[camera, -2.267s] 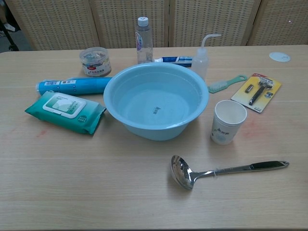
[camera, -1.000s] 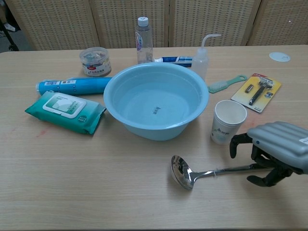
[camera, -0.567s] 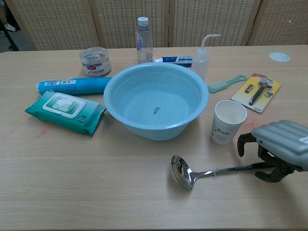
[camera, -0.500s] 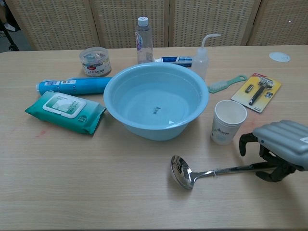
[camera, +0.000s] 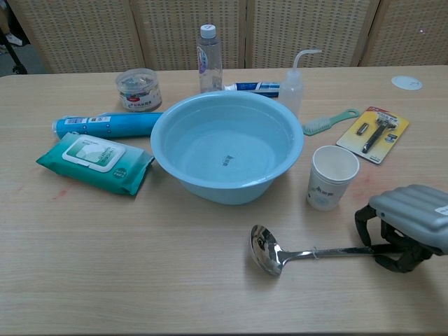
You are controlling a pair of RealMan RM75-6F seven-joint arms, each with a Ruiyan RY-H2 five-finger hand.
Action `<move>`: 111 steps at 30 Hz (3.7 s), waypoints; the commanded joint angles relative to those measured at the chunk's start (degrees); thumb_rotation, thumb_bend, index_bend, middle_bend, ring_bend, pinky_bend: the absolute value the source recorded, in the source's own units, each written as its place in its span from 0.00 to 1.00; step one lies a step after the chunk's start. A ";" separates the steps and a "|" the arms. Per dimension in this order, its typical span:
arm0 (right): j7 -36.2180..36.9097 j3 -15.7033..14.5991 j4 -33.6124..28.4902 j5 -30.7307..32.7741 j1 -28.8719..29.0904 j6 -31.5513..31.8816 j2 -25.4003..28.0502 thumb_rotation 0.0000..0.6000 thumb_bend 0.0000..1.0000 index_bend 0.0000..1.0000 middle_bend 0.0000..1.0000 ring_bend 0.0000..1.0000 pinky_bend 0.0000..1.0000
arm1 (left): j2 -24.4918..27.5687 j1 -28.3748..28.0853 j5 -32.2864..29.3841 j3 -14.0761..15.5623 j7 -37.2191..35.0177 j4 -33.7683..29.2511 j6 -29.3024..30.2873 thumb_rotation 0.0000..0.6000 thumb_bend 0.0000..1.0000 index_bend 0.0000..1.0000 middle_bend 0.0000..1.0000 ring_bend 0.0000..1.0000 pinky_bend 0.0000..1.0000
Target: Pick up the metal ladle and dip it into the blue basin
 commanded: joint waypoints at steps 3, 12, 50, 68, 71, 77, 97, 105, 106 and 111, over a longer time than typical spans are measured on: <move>-0.37 -0.53 0.63 0.35 0.29 0.48 0.02 1.00 0.50 0.65 0.94 0.89 1.00 | 0.03 -0.07 -0.08 -0.01 0.00 0.03 -0.18 1.00 0.00 0.00 0.00 0.00 0.00; 3.28 -1.38 -2.18 -2.48 0.51 1.42 3.10 1.00 0.77 0.74 0.94 0.89 1.00 | -0.10 -0.17 -0.12 0.06 0.32 -0.04 -0.46 1.00 0.00 0.00 0.00 0.00 0.00; -12.87 15.12 -20.29 11.07 15.65 10.61 11.63 1.00 0.96 0.80 0.94 0.89 1.00 | 0.09 -0.22 -0.05 0.12 -0.16 -0.16 -0.47 1.00 0.00 0.00 0.00 0.00 0.00; -26.39 19.82 0.00 25.38 30.97 18.50 -3.04 1.00 0.98 0.80 0.94 0.89 1.00 | 0.46 -0.98 -2.07 -0.63 -1.63 0.09 -2.20 1.00 0.00 0.00 0.00 0.00 0.00; -26.11 18.79 2.17 24.26 31.30 19.11 -4.59 1.00 0.99 0.80 0.94 0.89 1.00 | 0.51 -1.03 -2.28 -0.71 -1.80 0.10 -2.32 1.00 0.00 0.00 0.00 0.00 0.00; -26.36 16.91 10.97 22.68 32.86 20.04 -10.70 1.00 1.00 0.80 0.94 0.89 1.00 | 0.61 -1.31 -3.08 -0.98 -2.14 0.24 -3.02 1.00 0.00 0.00 0.00 0.00 0.00; -24.27 10.05 33.95 12.71 33.56 15.01 -19.91 1.00 1.00 0.80 0.95 0.89 1.00 | 0.14 -2.21 -5.00 -1.66 -1.27 0.38 -4.83 1.00 0.00 0.00 0.00 0.00 0.00; -27.65 8.02 31.44 10.85 32.14 13.96 -19.06 1.00 1.00 0.80 0.95 0.89 1.00 | 0.12 -2.13 -4.92 -1.64 -1.23 0.41 -4.58 1.00 0.00 0.00 0.00 0.00 0.00; -28.44 7.54 30.76 10.48 31.86 14.03 -18.72 1.00 1.00 0.80 0.95 0.89 1.00 | 0.13 -2.08 -4.84 -1.62 -1.20 0.37 -4.46 1.00 0.00 0.00 0.00 0.00 0.00; -31.04 6.30 26.81 10.10 30.53 13.87 -16.91 1.00 1.00 0.80 0.95 0.89 1.00 | 0.20 -1.86 -4.74 -1.61 -1.33 0.28 -3.99 1.00 0.00 0.00 0.00 0.00 0.00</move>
